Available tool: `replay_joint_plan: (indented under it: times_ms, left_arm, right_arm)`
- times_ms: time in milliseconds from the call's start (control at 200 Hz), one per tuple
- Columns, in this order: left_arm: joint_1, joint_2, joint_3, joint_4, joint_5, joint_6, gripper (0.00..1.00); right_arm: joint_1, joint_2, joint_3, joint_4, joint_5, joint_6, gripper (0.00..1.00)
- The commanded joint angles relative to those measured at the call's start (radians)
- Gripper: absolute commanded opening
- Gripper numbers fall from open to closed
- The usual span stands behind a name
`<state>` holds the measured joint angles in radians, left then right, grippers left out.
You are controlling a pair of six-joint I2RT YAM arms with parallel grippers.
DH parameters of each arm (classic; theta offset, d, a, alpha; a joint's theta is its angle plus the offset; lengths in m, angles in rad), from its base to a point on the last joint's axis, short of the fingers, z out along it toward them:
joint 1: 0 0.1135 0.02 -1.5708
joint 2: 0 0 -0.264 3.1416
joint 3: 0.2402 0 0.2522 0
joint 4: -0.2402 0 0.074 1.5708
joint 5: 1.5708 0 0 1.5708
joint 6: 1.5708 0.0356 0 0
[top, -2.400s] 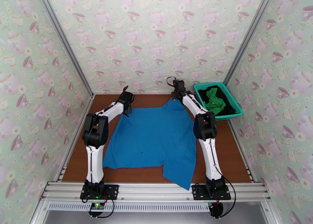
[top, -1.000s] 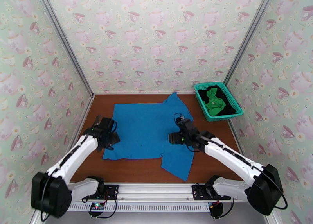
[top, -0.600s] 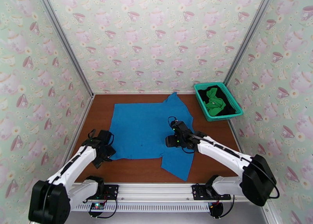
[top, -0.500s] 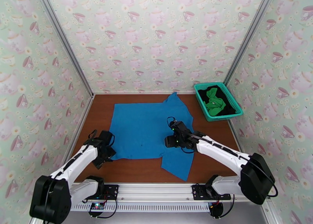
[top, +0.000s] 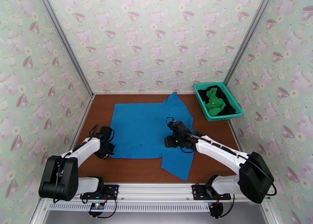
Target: Fold and stack the mixed laundry pile
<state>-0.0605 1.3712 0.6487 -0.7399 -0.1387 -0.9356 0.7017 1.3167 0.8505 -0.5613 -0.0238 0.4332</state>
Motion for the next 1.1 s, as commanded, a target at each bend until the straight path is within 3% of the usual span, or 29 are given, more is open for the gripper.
replay_joint_plan:
  times_ms: [0, 165, 275, 416, 566, 836, 937, 1097]
  left_arm:
    - [0.021, 0.063, -0.007, 0.056, 0.025, 0.073, 0.0]
    - [0.052, 0.055, 0.036, 0.04, 0.011, 0.127, 0.0]
    - [0.076, 0.063, 0.078, 0.043, 0.026, 0.158, 0.0]
    - [0.077, 0.084, 0.095, 0.071, 0.072, 0.177, 0.0]
    - [0.079, 0.077, 0.065, 0.102, 0.094, 0.189, 0.0]
    - [0.077, 0.066, 0.042, 0.133, 0.134, 0.195, 0.0]
    - [0.079, 0.057, 0.038, 0.133, 0.139, 0.196, 0.0]
    - [0.08, 0.024, 0.034, 0.112, 0.136, 0.205, 0.0]
  right_arm:
    - [0.018, -0.067, -0.02, -0.101, 0.002, -0.011, 0.61]
    - [0.116, -0.128, -0.054, -0.23, 0.044, 0.048, 0.68]
    - [0.249, -0.126, -0.082, -0.281, 0.082, 0.123, 0.69]
    - [0.389, -0.069, -0.128, -0.301, 0.13, 0.215, 0.65]
    - [0.46, 0.006, -0.151, -0.255, 0.166, 0.263, 0.58]
    - [0.58, 0.172, -0.096, -0.238, 0.195, 0.337, 0.54]
    - [0.585, 0.238, -0.09, -0.232, 0.201, 0.363, 0.45]
    - [0.587, 0.301, -0.094, -0.208, 0.223, 0.385, 0.14]
